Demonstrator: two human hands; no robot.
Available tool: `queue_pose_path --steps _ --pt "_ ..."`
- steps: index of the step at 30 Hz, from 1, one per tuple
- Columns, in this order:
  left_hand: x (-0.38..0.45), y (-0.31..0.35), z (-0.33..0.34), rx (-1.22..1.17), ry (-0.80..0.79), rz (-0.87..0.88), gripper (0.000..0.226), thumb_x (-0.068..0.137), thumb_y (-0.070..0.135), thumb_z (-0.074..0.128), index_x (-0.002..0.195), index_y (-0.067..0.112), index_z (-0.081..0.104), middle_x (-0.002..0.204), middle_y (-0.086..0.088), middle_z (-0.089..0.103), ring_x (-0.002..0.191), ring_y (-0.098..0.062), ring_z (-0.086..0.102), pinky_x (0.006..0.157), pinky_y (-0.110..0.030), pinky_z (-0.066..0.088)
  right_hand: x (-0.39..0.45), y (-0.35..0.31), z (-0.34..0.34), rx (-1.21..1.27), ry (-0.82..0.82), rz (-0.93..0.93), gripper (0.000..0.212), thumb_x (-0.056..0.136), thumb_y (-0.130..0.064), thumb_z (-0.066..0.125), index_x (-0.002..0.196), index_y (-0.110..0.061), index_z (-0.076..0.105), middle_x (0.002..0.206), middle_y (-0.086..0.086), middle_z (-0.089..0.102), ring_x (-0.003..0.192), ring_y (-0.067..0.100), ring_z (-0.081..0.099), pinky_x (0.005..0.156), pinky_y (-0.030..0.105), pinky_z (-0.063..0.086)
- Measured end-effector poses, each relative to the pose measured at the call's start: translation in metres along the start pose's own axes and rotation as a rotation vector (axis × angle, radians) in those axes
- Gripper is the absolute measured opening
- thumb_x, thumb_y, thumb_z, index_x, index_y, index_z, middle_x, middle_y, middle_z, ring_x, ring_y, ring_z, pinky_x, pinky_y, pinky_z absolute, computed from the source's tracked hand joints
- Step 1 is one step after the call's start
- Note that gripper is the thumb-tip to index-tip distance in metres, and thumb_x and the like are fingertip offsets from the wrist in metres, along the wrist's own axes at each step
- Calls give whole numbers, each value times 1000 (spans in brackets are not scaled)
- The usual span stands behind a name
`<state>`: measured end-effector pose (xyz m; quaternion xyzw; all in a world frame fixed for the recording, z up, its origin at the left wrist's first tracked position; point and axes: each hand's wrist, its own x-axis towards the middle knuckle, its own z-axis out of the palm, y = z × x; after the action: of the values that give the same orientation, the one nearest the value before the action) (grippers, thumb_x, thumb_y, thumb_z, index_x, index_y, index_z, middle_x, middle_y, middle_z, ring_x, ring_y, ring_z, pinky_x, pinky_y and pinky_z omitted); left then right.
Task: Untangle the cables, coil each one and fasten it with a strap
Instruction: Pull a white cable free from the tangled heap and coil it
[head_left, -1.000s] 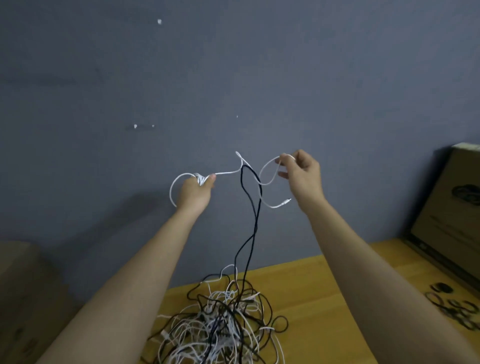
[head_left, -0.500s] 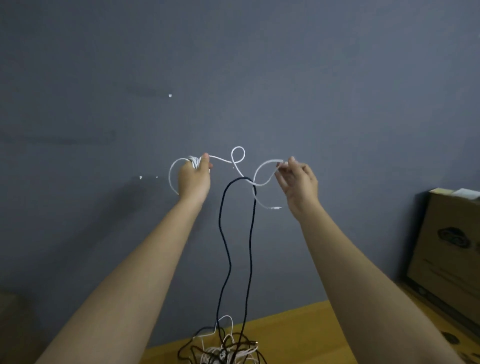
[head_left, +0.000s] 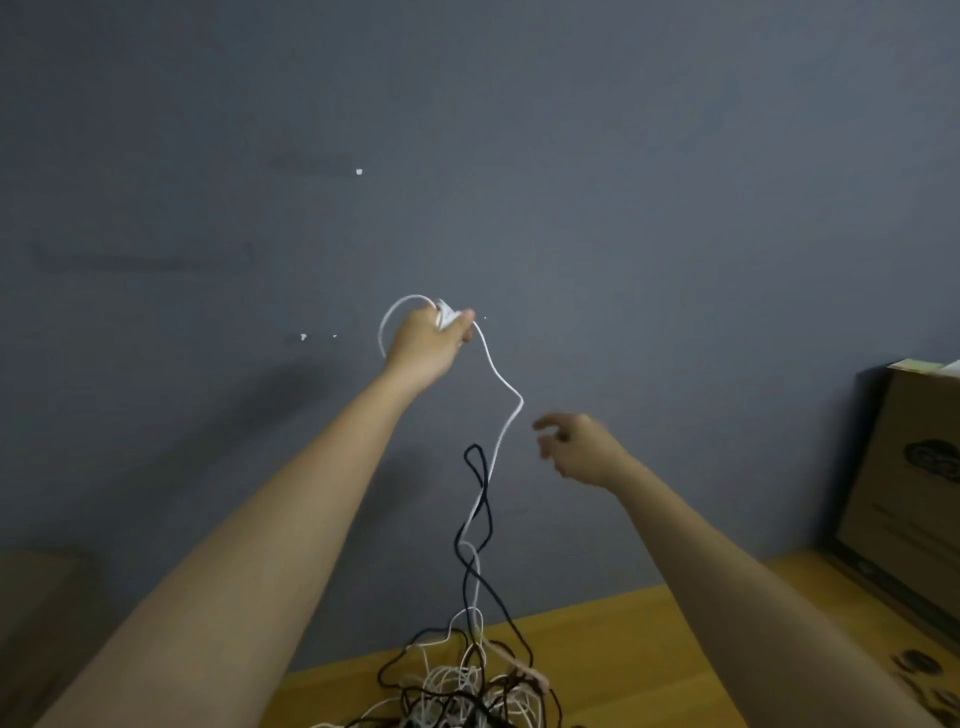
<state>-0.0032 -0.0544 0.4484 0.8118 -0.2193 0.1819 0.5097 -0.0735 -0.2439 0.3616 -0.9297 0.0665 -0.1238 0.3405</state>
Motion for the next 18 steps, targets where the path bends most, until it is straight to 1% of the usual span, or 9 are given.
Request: queue_pose_path --steps 2,4,6,7,9,11,13,15,18 --pt "-5 -3 8 96 -68 37 33 96 35 52 69 18 60 64 3 56 59 -16 51 54 -29 31 -6 -25 -2 378 78 -49 36 102 -34 41 123 -10 57 109 15 67 85 21 61 84 40 53" --pt "-8 -4 13 140 -88 49 33 95 40 53 75 15 62 63 7 53 59 -12 50 54 -30 33 -12 -45 -3 662 -67 -31 42 101 -45 37 123 -14 55 105 10 67 94 21 64 89 40 53" --pt "-12 -2 13 166 -78 74 35 94 42 54 80 11 63 64 10 52 59 -8 49 55 -30 32 -18 -53 1 719 -164 -14 34 102 -34 40 120 -9 54 87 7 62 79 18 64 80 36 56" --pt "-15 0 12 169 -79 88 35 94 41 54 80 11 62 63 11 52 58 -7 49 54 -29 31 -18 -51 4 720 -138 -23 28 103 -25 40 115 -7 56 77 6 55 65 14 58 69 30 57" --pt "-23 2 6 147 -124 96 37 96 41 52 72 14 58 56 9 51 50 -6 47 50 -26 32 -15 -46 10 720 65 -96 25 103 -17 39 96 -10 61 66 3 40 47 6 38 47 19 41" --pt "-37 1 -1 25 -289 52 42 98 40 49 65 14 52 47 4 42 37 -8 37 45 -24 30 -8 -37 9 643 358 -210 25 101 -18 45 84 -14 62 61 0 38 45 3 32 46 18 30" --pt "-54 0 -8 -189 -528 -31 44 97 44 45 67 12 46 43 3 30 35 -9 23 43 -23 22 -5 -32 5 583 532 -272 24 97 -21 54 78 -8 61 57 -2 44 49 4 36 50 19 31" --pt "-67 0 -11 -429 -679 -78 44 90 51 43 68 13 39 42 5 24 35 -8 17 40 -22 18 -4 -29 10 566 485 -255 29 96 -22 56 74 -5 63 54 -2 50 52 10 41 52 23 34" --pt "-80 -2 -3 -768 -706 -100 38 89 48 39 70 15 37 42 7 26 31 -4 18 37 -18 24 -13 -26 47 478 185 -241 35 101 -15 42 71 -12 59 48 -4 55 44 8 44 50 25 36"
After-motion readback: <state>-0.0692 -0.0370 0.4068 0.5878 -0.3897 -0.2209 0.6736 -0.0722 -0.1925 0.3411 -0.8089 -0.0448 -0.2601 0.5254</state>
